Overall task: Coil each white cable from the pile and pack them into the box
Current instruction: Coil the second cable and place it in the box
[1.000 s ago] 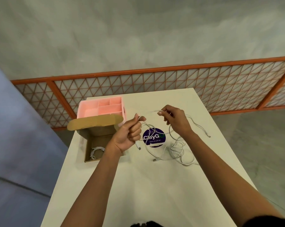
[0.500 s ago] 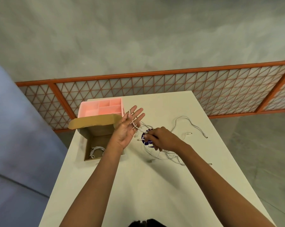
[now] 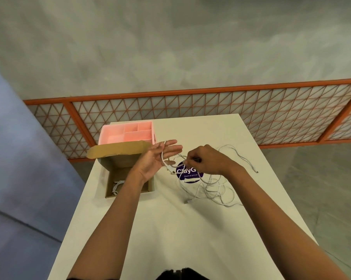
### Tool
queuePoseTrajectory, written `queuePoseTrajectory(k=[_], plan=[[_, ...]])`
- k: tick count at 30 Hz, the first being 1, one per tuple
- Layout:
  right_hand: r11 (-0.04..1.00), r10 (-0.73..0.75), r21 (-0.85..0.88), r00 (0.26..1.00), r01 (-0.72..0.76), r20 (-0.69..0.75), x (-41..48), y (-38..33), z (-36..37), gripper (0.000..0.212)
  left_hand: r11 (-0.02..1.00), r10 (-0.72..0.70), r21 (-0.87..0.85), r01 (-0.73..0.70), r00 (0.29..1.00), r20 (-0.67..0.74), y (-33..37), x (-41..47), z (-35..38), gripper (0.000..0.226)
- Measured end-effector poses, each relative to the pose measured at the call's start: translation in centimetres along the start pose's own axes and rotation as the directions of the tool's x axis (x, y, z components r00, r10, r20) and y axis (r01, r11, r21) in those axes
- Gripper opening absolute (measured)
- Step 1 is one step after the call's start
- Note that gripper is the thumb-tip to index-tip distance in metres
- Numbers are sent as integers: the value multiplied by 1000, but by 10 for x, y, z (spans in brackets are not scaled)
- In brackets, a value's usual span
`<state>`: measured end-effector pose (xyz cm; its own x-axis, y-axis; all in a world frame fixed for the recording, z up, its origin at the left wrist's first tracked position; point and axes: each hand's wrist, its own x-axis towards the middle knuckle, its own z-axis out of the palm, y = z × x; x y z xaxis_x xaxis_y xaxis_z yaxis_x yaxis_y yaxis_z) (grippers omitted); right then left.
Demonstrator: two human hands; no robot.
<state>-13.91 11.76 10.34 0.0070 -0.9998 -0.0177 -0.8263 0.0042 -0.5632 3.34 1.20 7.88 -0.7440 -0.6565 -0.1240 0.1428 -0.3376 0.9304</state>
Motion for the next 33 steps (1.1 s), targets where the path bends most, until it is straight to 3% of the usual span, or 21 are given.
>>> queuePoseTrajectory(k=[5, 9, 14, 19, 23, 28, 33], plan=[[996, -68, 51, 997, 70, -32, 3, -16, -12, 19, 979, -100, 177, 100, 995, -10, -7, -1, 16, 28], [962, -75, 255, 993, 96, -90, 7, -18, -24, 4, 970, -154, 198, 141, 987, 49, -14, -2, 23, 28], [901, -45, 419, 984, 113, -170, 19, -15, -31, 18, 987, -158, 12, 159, 966, 203, -14, -1, 18, 33], [925, 45, 375, 962, 61, -268, 23, -7, -29, 22, 955, -80, -235, 184, 916, 393, -12, -4, 20, 32], [932, 113, 359, 982, -51, -154, 18, -8, -22, 41, 936, -67, -293, 194, 916, 395, -10, -6, 20, 32], [834, 178, 524, 983, -174, 43, 11, -15, -23, 50, 930, -40, -323, 176, 921, 388, -17, -3, 13, 26], [713, 304, 667, 952, -214, -20, 17, -10, -16, 41, 950, -36, -283, 136, 943, 332, -18, 3, 14, 28]])
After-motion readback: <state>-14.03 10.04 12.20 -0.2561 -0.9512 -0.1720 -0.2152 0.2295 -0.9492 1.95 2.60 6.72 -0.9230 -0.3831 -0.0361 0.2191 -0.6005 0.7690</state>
